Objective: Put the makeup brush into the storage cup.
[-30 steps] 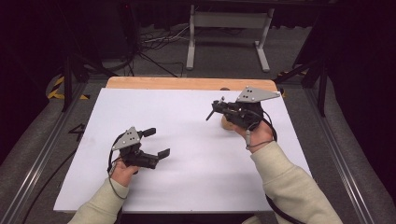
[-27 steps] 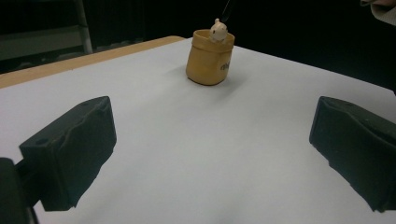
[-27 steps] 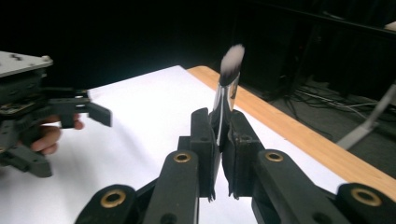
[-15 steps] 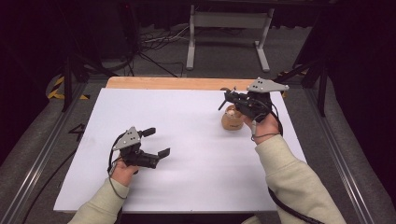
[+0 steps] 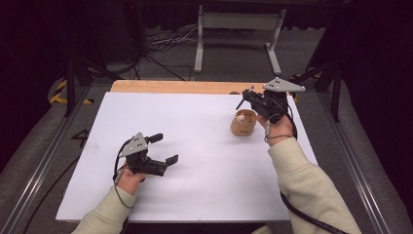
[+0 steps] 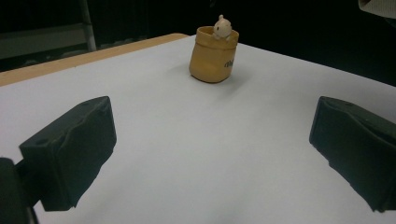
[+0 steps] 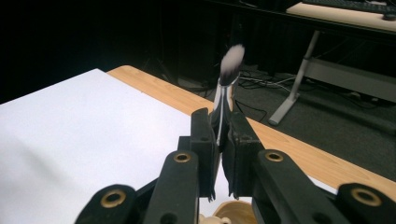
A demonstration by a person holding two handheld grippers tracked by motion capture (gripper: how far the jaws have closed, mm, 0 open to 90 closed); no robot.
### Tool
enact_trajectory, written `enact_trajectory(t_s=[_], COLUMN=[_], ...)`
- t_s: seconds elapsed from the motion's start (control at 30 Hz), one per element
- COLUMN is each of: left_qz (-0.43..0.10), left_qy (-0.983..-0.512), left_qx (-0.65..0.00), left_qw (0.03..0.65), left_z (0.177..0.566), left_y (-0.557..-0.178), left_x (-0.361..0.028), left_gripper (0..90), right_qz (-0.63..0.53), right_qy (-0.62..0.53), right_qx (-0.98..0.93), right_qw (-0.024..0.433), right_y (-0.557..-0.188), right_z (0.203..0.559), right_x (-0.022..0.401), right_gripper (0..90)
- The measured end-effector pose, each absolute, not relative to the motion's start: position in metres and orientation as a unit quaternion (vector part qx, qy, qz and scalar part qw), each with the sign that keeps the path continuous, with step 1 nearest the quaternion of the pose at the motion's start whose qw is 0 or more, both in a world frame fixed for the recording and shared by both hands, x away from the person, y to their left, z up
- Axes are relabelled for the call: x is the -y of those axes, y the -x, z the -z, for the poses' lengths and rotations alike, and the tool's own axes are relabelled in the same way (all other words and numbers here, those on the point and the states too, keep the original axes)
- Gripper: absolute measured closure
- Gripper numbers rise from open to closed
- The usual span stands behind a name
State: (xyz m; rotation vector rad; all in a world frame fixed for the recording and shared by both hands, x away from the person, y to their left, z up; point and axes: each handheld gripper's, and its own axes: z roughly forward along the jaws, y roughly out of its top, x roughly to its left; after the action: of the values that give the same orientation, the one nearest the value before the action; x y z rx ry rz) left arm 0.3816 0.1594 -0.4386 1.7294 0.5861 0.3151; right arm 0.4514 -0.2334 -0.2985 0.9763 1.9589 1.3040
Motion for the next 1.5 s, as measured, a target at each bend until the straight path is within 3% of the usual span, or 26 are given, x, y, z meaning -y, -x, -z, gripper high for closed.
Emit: enact_trajectory(t_s=[0.5,1.43,1.5], left_qz=[-0.139,-0.141,-0.14], left_qy=[-0.748,-0.749,-0.749], left_qx=[-0.252,-0.253,-0.253], left_qw=[0.598,0.596,0.596], left_z=[0.439,0.44,0.439], left_y=[-0.382,-0.382,-0.382], left_x=[-0.159,-0.16,-0.16], left_gripper=[1.6,1.6,1.6], right_qz=[-0.478,-0.44,-0.446], right_qy=[-0.396,-0.423,-0.421], right_qx=[-0.723,-0.744,-0.742], right_qw=[0.304,0.273,0.271], right_y=[-0.459,-0.484,-0.484], right_z=[0.303,0.342,0.342], right_x=[0.244,0.245,0.246], right_gripper=[83.1,82.8,77.7])
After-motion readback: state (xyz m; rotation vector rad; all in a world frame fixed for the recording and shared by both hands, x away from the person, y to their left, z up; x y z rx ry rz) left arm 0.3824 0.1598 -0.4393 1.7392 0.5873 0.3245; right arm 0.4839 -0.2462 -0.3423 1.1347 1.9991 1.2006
